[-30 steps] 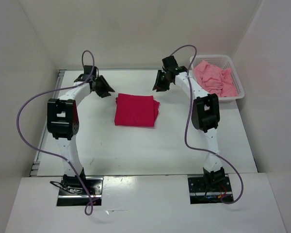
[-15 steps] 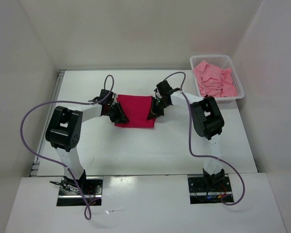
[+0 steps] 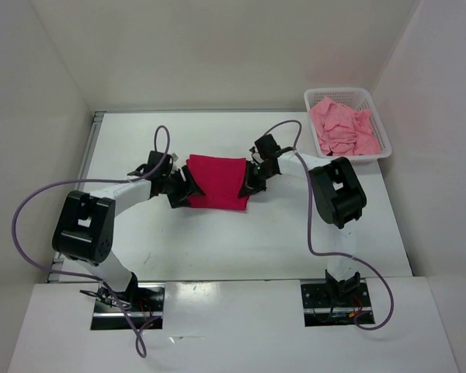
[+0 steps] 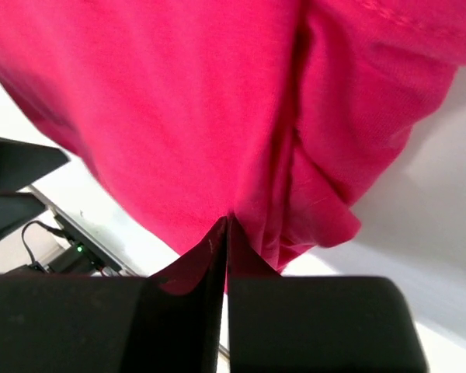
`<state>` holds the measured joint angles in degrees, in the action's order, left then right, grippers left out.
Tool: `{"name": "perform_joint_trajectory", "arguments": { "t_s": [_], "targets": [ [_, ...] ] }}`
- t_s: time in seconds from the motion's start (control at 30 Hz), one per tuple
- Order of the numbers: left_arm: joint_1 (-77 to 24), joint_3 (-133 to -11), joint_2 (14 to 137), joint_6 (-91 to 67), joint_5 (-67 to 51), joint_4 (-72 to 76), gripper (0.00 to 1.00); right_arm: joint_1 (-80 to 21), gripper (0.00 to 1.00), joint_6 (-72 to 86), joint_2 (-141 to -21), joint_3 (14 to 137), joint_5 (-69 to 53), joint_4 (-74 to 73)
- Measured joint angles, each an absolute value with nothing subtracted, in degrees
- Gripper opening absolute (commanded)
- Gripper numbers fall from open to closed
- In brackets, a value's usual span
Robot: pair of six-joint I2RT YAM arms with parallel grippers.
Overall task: Fold and stack the t-shirts
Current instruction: Fold the long partially folded tshirt into a neat square, then put the neatly folded tshirt into the corner of the board with the left arm
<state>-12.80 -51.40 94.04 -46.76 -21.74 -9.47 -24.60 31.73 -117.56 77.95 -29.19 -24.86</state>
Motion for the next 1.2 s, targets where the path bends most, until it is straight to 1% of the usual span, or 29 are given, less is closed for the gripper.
{"name": "perform_joint_trajectory", "arguments": {
  "t_s": [0.1,0.13,0.17,0.27,0.37,0.47,0.57,0.63,0.67,0.77,0.83,0.93,0.97,1.07,1.1,1.2],
  "targets": [
    [-11.35,-53.52,91.77,-46.28,-20.67,-11.99,0.79,-24.60,0.18,30.52,-117.36,80.09,-29.17,-26.61],
    [-10.55,-54.52,91.29,-45.89,-19.99,-12.47,0.80,-24.60,0.26,30.22,-117.01,80.71,-29.15,-26.83],
    [-9.80,-55.46,90.94,-45.23,-19.22,-12.71,0.82,-24.60,0.29,29.98,-116.49,81.12,-29.15,-26.96],
    [-7.18,-58.26,90.89,-43.70,-16.64,-12.97,0.83,-24.60,0.37,29.17,-113.65,81.45,-29.28,-27.66],
    [-5.48,-60.31,92.95,-42.06,-15.11,-13.06,0.86,-24.43,0.38,28.82,-110.34,81.45,-30.06,-28.21],
    [-5.30,-62.96,98.74,-40.34,-16.01,-12.25,0.86,-24.27,0.39,28.86,-106.76,81.12,-30.87,-28.27],
    [-5.34,-63.13,103.92,-38.87,-17.65,-11.55,0.86,-24.10,0.39,28.86,-102.74,79.79,-31.33,-28.21],
    [-5.34,-63.68,105.62,-38.46,-19.59,-11.05,0.86,-23.88,0.39,28.88,-100.71,78.76,-31.97,-28.21],
    [-5.34,-64.16,105.97,-37.80,-19.38,-10.57,0.84,-23.70,0.39,28.84,-99.85,78.13,-32.14,-28.12],
    [-5.32,-66.08,108.49,-37.60,-20.73,-8.29,0.76,-23.20,0.39,28.97,-98.45,76.12,-32.32,-28.05],
    [-5.56,-67.51,110.32,-37.82,-21.96,-6.70,0.65,-23.18,0.39,29.08,-98.08,74.83,-32.34,-28.10],
    [-7.05,-70.94,114.24,-38.04,-24.01,-4.62,0.60,-22.81,0.39,29.10,-98.04,73.69,-32.34,-28.18],
    [-8.01,-72.27,115.63,-38.15,-24.93,-3.70,0.48,-22.72,0.39,29.08,-98.02,73.47,-32.38,-28.16],
    [-11.09,-75.09,119.07,-39.38,-25.65,-2.07,0.28,-22.26,0.39,29.10,-97.82,73.25,-32.38,-28.01],
    [-11.88,-75.64,119.90,-39.64,-25.91,-1.43,0.18,-22.04,0.39,29.10,-97.54,72.86,-32.36,-27.92],
    [-13.63,-77.19,120.88,-41.15,-25.82,-1.32,0.06,-21.56,0.39,29.10,-96.77,71.37,-32.25,-27.99]
  ]
}}
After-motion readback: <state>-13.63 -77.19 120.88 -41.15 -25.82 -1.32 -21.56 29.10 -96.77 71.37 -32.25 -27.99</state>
